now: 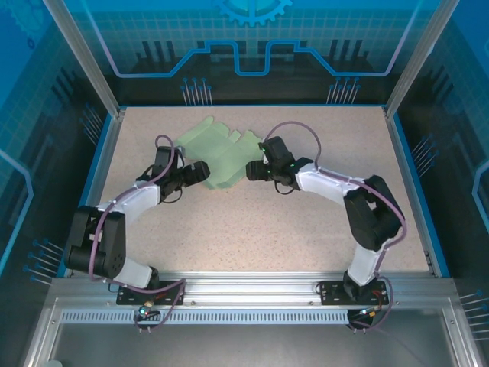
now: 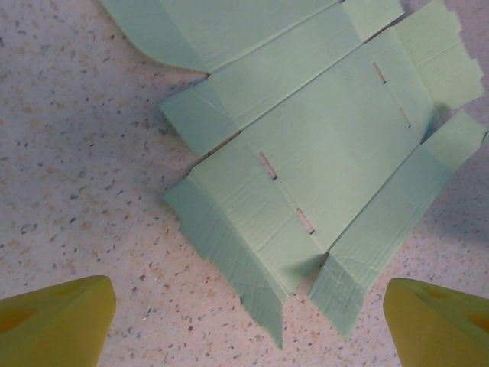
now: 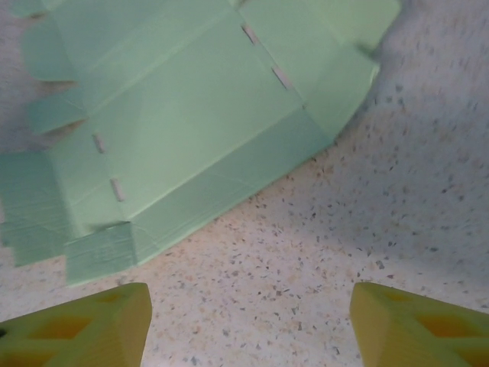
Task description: Fold the paper box
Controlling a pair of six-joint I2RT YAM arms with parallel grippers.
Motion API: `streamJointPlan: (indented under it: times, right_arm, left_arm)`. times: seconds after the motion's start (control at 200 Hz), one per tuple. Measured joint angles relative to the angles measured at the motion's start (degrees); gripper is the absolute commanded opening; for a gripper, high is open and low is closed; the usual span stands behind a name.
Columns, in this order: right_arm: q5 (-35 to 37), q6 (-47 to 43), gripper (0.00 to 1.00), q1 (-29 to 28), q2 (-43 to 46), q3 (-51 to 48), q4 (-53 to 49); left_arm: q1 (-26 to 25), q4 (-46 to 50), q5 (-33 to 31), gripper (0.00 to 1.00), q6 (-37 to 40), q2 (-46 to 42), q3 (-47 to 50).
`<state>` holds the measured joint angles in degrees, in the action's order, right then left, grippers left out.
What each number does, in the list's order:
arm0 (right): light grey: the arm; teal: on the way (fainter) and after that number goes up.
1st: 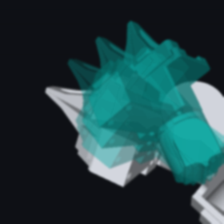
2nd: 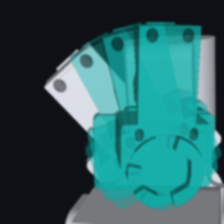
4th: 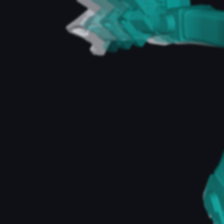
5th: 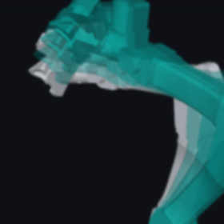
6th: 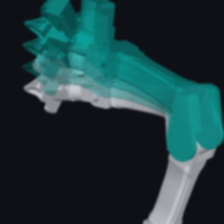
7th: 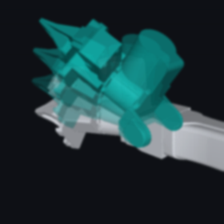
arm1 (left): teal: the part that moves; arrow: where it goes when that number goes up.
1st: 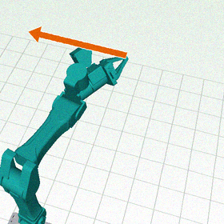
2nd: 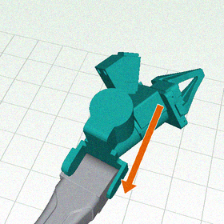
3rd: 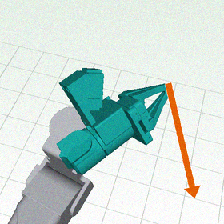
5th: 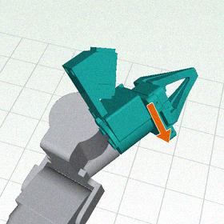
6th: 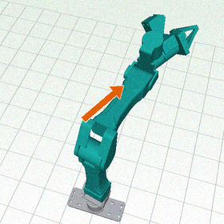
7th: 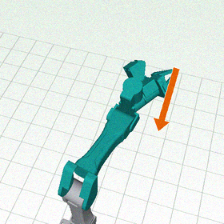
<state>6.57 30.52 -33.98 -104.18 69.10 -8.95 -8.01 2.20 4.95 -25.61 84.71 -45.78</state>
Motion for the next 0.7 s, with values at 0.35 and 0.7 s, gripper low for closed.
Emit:
streamJointPlan:
  times: [0.35,0.7]
  right_arm:
    - [-2.6,8.8,0.58,1.3,-12.6,4.5,5.6]
    - [-2.4,12.4,0.42,1.9,-17.1,9.0,9.0]
  left_arm:
    - [-0.6,-0.4,1.0,0.89,0.1,0.0,-0.2]
    - [-0.8,-0.3,1.0,0.85,0.6,-1.5,-0.2]
